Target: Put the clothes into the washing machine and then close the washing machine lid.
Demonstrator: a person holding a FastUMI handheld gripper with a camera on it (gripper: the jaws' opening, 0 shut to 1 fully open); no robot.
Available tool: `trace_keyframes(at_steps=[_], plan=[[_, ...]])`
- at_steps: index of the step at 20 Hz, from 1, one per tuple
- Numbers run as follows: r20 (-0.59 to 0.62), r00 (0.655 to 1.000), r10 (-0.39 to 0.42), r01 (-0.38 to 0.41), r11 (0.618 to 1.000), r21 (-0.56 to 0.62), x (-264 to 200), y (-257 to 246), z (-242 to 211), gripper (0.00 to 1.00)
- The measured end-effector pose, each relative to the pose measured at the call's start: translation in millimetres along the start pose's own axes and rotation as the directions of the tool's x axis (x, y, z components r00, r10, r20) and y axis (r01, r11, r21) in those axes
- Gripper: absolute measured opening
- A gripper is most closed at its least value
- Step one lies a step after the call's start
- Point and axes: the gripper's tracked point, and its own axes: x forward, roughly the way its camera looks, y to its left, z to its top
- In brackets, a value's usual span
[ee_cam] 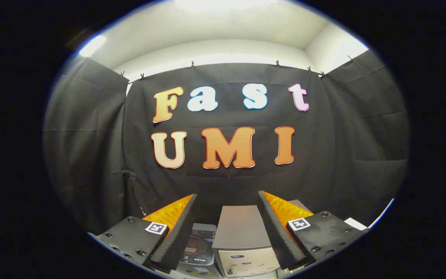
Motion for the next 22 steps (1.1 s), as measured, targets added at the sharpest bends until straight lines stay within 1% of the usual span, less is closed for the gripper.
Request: trace_keyframes(at_steps=[4, 8, 17, 22], plan=[[0.030, 0.999, -0.036, 0.036, 0.999, -0.010, -14.4, -32.8, 1.5, 0.98], [0.015, 1.000, -0.025, 0.025, 0.999, 0.025, -19.1, -40.9, -9.1, 0.98], [0.043, 0.998, -0.038, 0.038, 0.999, 0.005, -20.0, -61.1, 5.0, 0.98], [0.036, 0.999, -0.032, 0.032, 0.999, 0.006, -12.8, -60.2, 4.4, 0.98]])
